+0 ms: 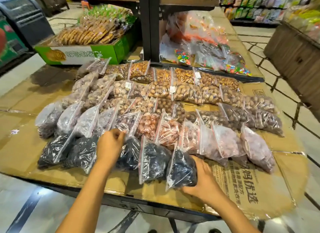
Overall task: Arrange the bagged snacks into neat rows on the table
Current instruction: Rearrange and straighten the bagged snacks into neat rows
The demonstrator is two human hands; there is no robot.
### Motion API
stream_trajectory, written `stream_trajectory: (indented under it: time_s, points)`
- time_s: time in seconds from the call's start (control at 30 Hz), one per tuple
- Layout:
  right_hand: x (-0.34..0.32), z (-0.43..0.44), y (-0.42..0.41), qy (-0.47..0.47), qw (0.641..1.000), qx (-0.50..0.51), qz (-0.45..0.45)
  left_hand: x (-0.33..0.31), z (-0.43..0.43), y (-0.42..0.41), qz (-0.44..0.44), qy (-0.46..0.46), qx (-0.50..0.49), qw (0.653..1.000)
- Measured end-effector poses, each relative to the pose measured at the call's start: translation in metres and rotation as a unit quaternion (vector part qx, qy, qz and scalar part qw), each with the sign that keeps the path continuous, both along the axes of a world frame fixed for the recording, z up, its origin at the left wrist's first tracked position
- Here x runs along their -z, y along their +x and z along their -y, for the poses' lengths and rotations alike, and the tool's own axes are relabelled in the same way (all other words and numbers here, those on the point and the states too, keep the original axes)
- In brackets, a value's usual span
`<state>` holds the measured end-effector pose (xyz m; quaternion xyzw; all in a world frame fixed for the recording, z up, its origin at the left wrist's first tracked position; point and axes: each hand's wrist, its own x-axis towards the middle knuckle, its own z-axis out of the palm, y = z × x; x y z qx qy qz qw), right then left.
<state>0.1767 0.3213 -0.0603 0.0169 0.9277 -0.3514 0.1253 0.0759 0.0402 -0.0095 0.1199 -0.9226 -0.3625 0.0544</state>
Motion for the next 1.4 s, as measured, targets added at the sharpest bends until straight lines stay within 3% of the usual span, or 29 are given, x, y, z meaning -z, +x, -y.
stream_trajectory:
  time_s: [0.1, 0.2, 0.3, 0.37, 0.47, 0.6, 0.67, 0.77, 0.9, 1.17, 1.3, 1.4]
  points:
    - [-0.016, -0.026, -0.002, 0.000, 0.995, -0.097, 0.022, -0.025, -0.016, 0.017, -0.059, 0.020, -0.056, 0.996]
    - [-0.037, -0.074, 0.006, -0.053, 0.983, -0.170, -0.038, -0.050, -0.069, 0.046, -0.137, 0.032, -0.069, 0.988]
    - [-0.048, -0.141, 0.008, -0.103, 0.978, -0.108, -0.147, -0.057, -0.159, 0.058, -0.162, 0.015, 0.065, 0.985]
    - [-0.038, -0.190, 0.002, -0.082, 0.975, -0.027, -0.206, -0.039, -0.215, 0.046, -0.168, -0.111, 0.212, 0.956]
    - [-0.021, -0.251, -0.016, -0.009, 0.988, 0.053, -0.144, -0.004, -0.281, 0.021, -0.050, -0.249, 0.325, 0.911]
    - [-0.006, -0.289, -0.049, 0.016, 0.999, -0.016, -0.038, 0.019, -0.316, -0.012, 0.153, -0.285, 0.367, 0.872]
    - [-0.001, -0.290, -0.064, 0.027, 0.998, -0.063, -0.010, 0.021, -0.317, -0.022, 0.191, -0.305, 0.371, 0.856]
    - [0.010, -0.287, -0.072, 0.022, 0.996, -0.082, -0.022, 0.019, -0.320, -0.021, 0.169, -0.347, 0.371, 0.844]
    - [0.016, -0.291, -0.070, 0.001, 0.994, -0.089, -0.068, 0.009, -0.320, -0.014, 0.146, -0.342, 0.374, 0.850]
    - [0.025, -0.307, -0.073, -0.007, 0.987, -0.147, -0.065, -0.005, -0.309, -0.006, 0.184, -0.324, 0.385, 0.844]
    - [0.025, -0.308, -0.072, 0.009, 0.987, -0.154, -0.055, 0.000, -0.304, 0.002, 0.182, -0.259, 0.330, 0.889]
    - [0.014, -0.312, -0.076, 0.026, 0.980, -0.196, -0.029, 0.007, -0.308, 0.020, 0.100, -0.230, 0.218, 0.943]
